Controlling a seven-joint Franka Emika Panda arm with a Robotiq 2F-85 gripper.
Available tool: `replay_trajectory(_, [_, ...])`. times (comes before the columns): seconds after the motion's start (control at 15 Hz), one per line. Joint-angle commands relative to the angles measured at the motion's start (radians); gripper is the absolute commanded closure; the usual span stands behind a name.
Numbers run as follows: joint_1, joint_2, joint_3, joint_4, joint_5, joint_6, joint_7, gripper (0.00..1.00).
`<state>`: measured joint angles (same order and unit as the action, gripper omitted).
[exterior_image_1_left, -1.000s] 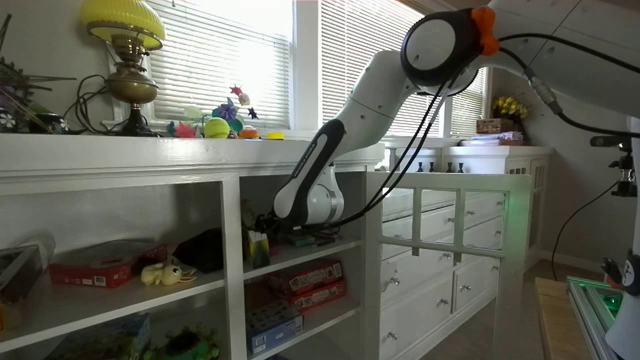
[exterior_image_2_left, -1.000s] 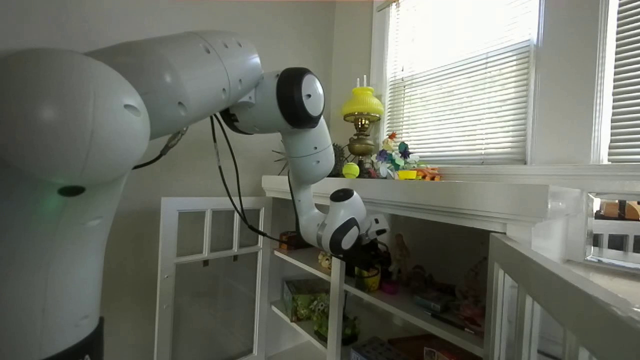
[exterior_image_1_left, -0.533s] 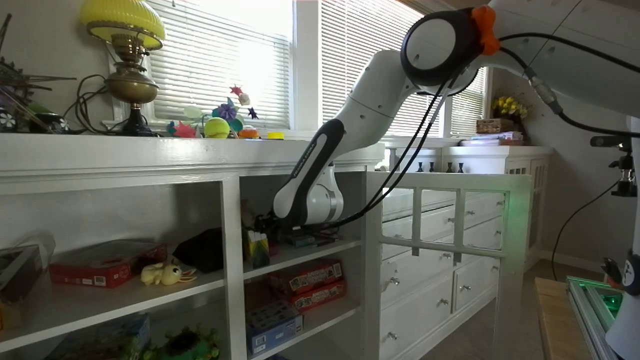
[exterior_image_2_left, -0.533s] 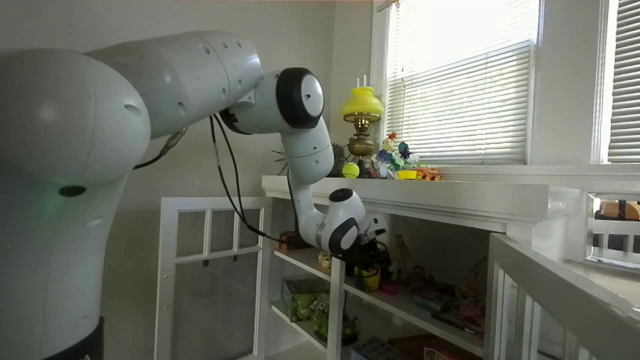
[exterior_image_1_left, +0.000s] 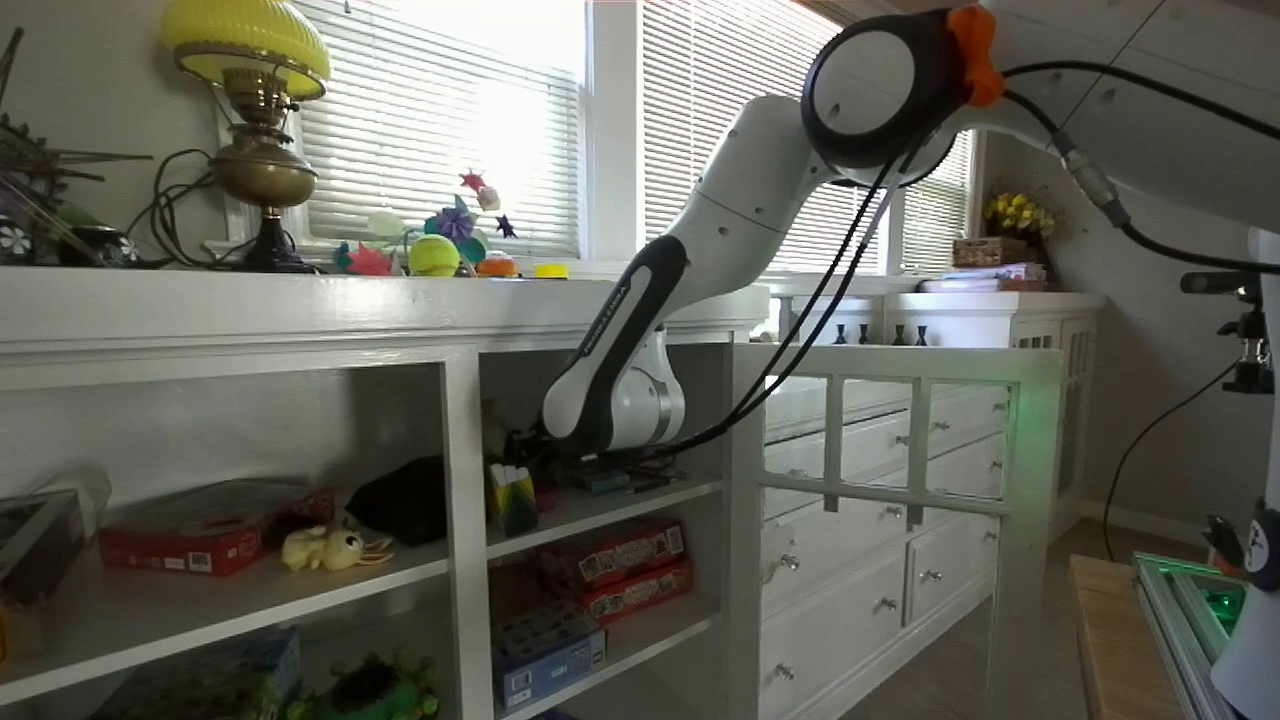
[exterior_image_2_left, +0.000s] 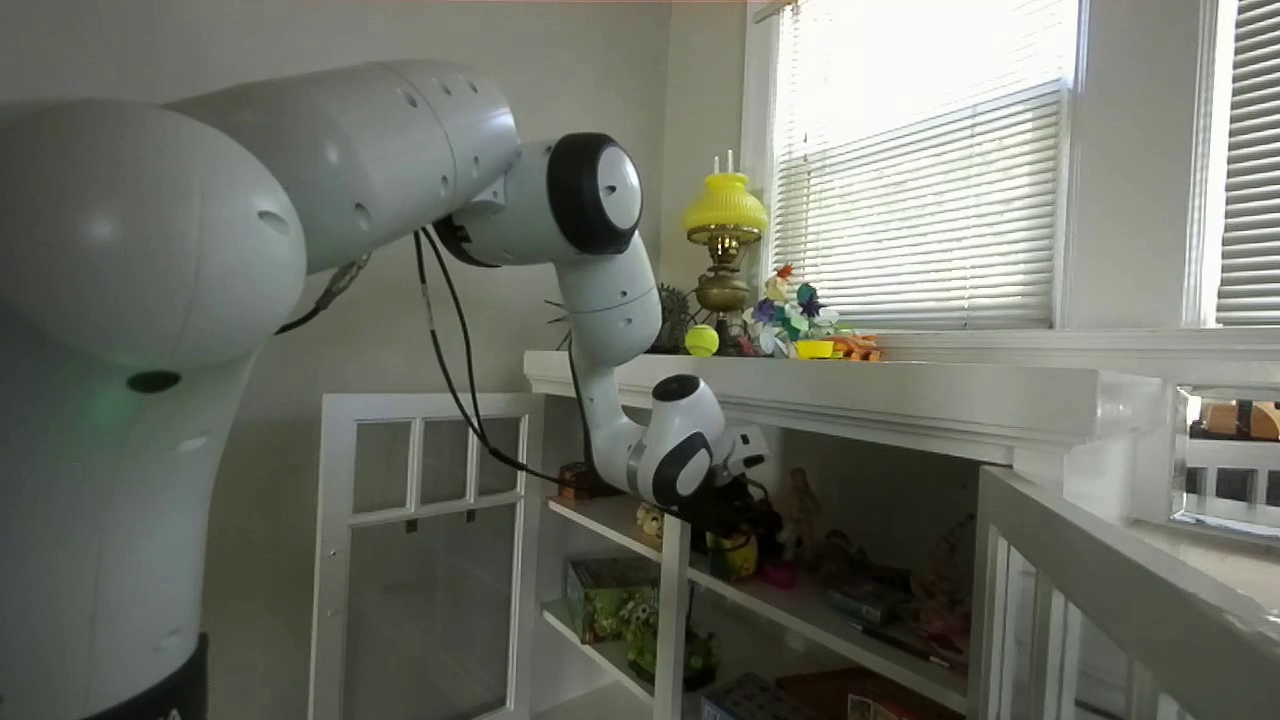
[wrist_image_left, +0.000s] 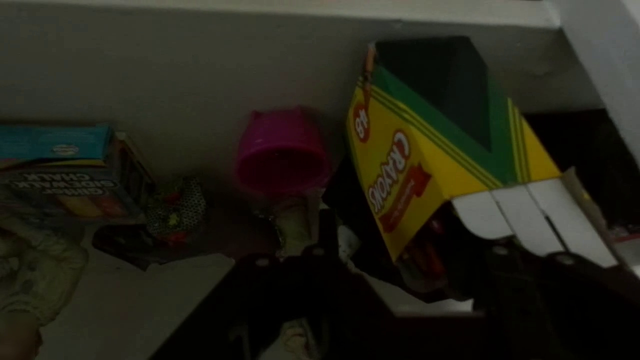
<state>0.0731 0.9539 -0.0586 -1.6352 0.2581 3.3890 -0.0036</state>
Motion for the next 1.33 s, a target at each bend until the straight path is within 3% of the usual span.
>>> replay_trajectory(0.0, [0.033, -0.047, -0.028, -0.074, -0.008, -0.004, 0.05, 0.47])
replay_trajectory(0.2, [0.041, -0.065, -0.034, -0.107, -0.006, 0.003, 0.06, 0.54])
replay_trajectory(0.47, [0.048, -0.088, -0.042, -0.147, -0.002, 0.005, 0.072, 0.86])
replay_trajectory(0.67, [0.052, -0.103, -0.047, -0.176, -0.001, 0.008, 0.081, 0.99])
replay_trajectory(1.27, [0.058, -0.124, -0.057, -0.205, 0.002, 0.011, 0.092, 0.97])
